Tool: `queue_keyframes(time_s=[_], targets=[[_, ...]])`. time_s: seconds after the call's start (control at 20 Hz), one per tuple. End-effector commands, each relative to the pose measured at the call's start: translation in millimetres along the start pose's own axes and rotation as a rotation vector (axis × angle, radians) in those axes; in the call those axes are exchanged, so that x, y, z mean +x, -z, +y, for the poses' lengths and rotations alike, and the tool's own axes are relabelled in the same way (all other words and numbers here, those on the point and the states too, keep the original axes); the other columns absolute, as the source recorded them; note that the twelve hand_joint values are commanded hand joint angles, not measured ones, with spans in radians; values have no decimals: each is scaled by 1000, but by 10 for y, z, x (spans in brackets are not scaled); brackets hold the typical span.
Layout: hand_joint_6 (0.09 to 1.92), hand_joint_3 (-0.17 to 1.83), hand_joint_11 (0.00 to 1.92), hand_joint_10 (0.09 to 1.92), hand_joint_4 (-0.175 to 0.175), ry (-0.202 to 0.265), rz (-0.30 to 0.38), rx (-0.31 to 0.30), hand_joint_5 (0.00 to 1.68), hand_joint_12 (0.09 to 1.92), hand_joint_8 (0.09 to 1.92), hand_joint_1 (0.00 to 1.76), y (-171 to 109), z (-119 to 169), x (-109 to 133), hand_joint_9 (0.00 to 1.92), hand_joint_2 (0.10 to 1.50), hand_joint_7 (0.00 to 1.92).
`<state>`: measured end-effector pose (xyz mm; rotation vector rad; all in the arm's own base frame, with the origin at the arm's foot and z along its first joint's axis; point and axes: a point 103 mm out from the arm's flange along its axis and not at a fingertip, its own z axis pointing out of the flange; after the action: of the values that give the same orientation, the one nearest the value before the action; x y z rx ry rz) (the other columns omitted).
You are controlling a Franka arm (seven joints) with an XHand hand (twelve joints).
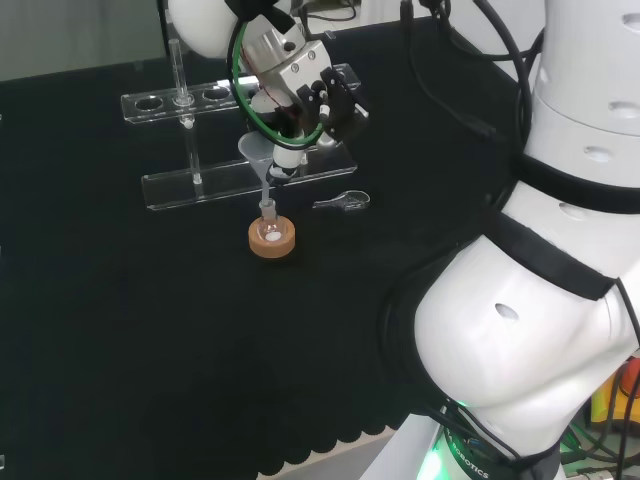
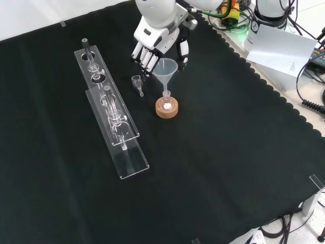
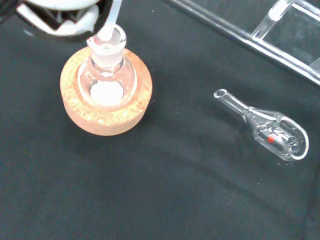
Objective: Remove the funnel from the round-bottom flask.
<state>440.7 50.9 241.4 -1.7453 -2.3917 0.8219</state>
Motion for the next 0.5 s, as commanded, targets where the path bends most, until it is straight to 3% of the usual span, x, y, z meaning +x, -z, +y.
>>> queue_keyframes(time_s=[0.05, 0.5], targets=[[568, 665, 341, 617, -30, -25, -13, -12, 449, 1320, 847, 858, 149, -125, -62, 714, 628, 563], [641, 669, 343, 622, -28, -53, -44, -23, 443, 1322, 851, 859, 362, -279, -125, 713, 627, 563]])
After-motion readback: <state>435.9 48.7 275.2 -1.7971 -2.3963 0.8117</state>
